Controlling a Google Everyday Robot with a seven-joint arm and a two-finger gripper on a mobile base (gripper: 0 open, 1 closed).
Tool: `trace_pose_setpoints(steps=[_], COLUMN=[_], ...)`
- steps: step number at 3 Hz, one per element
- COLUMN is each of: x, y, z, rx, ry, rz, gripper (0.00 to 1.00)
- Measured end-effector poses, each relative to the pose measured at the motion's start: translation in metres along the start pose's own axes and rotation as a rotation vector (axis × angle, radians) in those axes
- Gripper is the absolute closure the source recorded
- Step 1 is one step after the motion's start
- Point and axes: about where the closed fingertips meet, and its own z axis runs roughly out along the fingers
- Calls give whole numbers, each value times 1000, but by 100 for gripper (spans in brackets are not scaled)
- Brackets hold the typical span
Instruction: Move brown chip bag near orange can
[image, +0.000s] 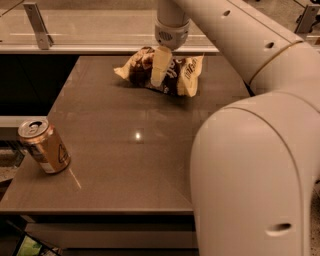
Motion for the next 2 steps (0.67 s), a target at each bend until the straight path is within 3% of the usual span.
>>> trace_pose_setpoints(steps=[1, 2], x=[-18, -23], y=[-10, -14], z=[17, 20], rx=[1, 10], ry=[36, 21], rz=[21, 21], gripper=[0, 18])
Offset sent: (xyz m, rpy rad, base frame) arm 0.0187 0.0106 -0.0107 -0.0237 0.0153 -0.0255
